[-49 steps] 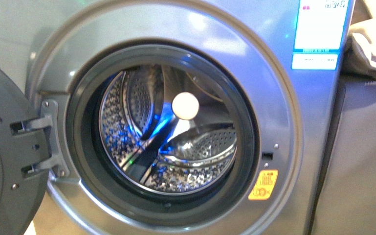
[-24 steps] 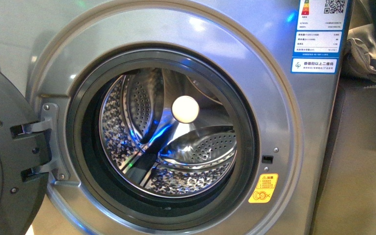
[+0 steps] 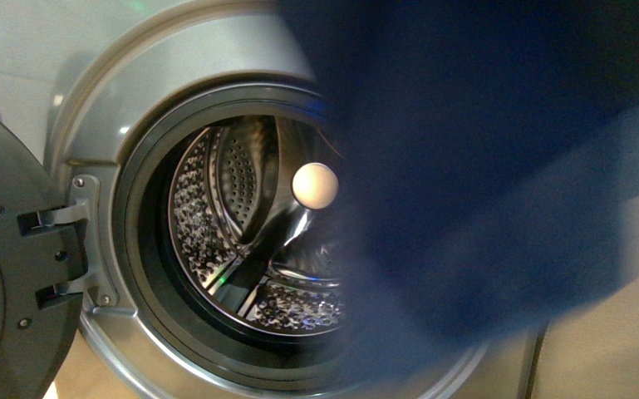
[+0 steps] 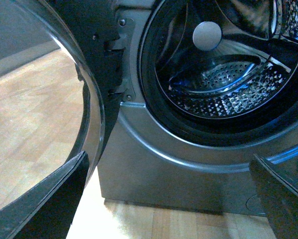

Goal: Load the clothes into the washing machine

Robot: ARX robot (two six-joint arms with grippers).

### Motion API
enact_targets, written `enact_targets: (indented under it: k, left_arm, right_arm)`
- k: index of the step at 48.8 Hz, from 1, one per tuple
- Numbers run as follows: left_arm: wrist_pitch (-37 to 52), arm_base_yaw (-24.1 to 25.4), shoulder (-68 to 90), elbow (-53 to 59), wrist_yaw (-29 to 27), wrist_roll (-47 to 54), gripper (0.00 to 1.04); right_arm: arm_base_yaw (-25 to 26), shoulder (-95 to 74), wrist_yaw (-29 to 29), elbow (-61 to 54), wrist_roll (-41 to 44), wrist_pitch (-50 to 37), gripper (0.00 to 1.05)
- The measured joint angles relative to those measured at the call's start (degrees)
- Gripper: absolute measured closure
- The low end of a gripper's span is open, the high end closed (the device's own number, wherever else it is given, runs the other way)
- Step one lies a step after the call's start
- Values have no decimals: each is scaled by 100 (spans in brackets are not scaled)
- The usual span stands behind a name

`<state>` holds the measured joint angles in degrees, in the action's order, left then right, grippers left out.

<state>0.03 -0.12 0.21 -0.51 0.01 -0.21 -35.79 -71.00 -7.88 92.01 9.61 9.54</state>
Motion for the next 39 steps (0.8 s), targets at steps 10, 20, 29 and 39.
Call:
enact_targets:
  k: [10,20,29,39]
  left_arm:
    - [0,0,0,0,0,0,7]
    - [0,0,0,0,2,0,7]
    - [0,0,0,0,0,0,7]
    - [0,0,0,0,2,0,7]
  right_arm:
    - [-341,-601,79,212,74,-39,100]
    - [-278,-964,133,629,68,96,100]
    - [-184,-1029,133,905,0,356,100]
    - [-184,-920,0,693,-260,317,100]
